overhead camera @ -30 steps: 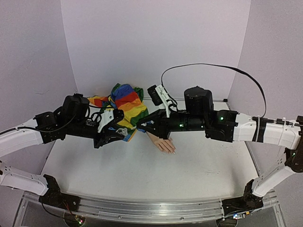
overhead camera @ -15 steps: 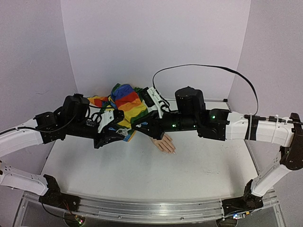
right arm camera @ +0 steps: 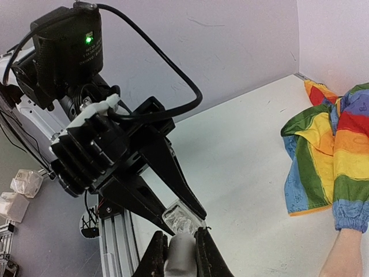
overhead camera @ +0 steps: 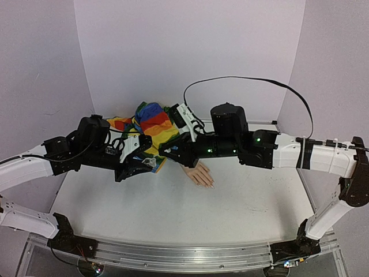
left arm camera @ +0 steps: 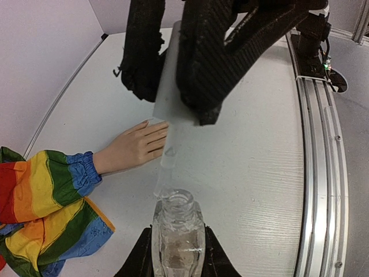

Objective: Paint the nails

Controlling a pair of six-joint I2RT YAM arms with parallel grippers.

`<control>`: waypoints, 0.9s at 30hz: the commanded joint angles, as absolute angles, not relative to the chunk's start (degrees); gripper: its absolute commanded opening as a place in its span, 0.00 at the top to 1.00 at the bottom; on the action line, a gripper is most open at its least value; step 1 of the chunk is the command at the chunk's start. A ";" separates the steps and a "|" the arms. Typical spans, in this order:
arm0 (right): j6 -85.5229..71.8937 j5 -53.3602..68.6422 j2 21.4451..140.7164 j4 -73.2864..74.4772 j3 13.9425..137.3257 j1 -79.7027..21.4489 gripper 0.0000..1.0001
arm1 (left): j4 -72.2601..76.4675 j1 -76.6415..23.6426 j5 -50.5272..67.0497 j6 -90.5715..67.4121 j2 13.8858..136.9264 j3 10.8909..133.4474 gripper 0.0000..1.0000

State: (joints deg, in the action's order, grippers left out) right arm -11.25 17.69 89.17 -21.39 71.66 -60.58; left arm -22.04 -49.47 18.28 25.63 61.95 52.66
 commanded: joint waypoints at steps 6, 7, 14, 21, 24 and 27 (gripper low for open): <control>-10.37 16.99 89.06 -21.47 73.87 -60.92 1.00 | -19.42 -49.83 19.25 26.28 61.45 52.73 1.00; -10.37 17.06 88.99 -21.37 73.79 -60.96 1.00 | -19.42 -49.83 19.25 26.30 61.50 52.73 1.00; -10.54 18.29 89.47 -20.84 73.74 -60.94 1.00 | -19.40 -49.83 19.15 26.28 61.61 52.74 1.00; -10.55 18.58 89.62 -20.74 73.64 -60.92 1.00 | -19.43 -49.90 19.07 26.37 61.62 52.73 1.00; -10.55 18.67 90.03 -20.76 73.80 -60.93 1.00 | -19.40 -49.92 19.15 26.38 61.72 52.68 1.00; -10.55 19.05 90.62 -20.77 74.30 -60.95 1.00 | -19.41 -49.92 19.16 26.45 61.73 52.73 1.00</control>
